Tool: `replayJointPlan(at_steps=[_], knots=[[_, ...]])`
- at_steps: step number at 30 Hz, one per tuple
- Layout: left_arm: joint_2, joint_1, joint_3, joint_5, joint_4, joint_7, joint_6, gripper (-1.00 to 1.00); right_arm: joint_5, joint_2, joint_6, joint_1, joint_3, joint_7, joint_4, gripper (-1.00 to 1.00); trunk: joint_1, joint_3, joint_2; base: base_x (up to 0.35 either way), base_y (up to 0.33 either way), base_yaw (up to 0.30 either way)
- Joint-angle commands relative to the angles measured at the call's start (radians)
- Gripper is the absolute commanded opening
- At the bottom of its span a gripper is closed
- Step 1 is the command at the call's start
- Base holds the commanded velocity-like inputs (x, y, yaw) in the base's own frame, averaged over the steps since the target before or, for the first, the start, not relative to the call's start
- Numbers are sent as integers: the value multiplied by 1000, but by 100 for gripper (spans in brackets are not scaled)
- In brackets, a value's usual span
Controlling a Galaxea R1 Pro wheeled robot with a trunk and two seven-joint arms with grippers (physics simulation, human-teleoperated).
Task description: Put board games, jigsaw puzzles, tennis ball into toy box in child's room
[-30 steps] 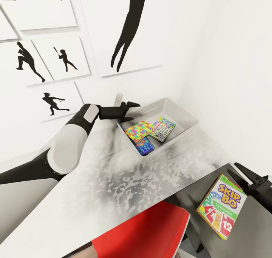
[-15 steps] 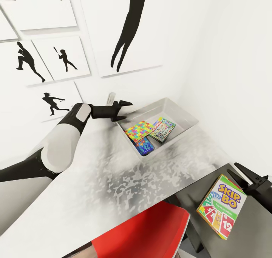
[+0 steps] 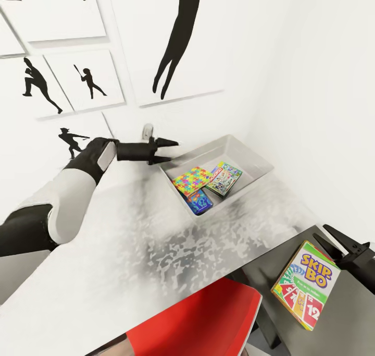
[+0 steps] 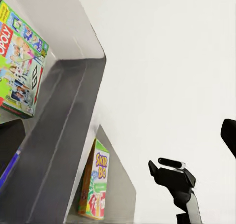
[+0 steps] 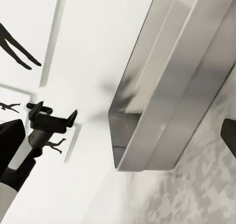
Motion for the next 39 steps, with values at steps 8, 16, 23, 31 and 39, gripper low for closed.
replayJointPlan(at_steps=[8, 16, 23, 31, 39], knots=[[107, 0, -119, -1, -5, -228, 5, 100, 7, 1, 4, -1, 0, 6, 0, 100, 1, -1, -2, 0, 0, 0], [204, 11, -131, 3, -66, -286, 5, 100, 11, 1, 4, -1, 0, 6, 0, 100, 1, -1, -2, 0, 0, 0], [302, 86, -132, -1, -104, -427, 0, 100, 12, 1, 4, -1, 0, 6, 0, 100, 1, -1, -2, -108, 0, 0], [352, 278, -124, 3, -204, -483, -34, 100, 13, 1, 4, -1, 0, 5, 0, 100, 1, -1, -2, -29, 0, 0], [373, 452, -117, 8, -228, -483, -132, 100, 13, 2, 4, -1, 1, 4, 0, 100, 1, -1, -2, -1, 0, 0]])
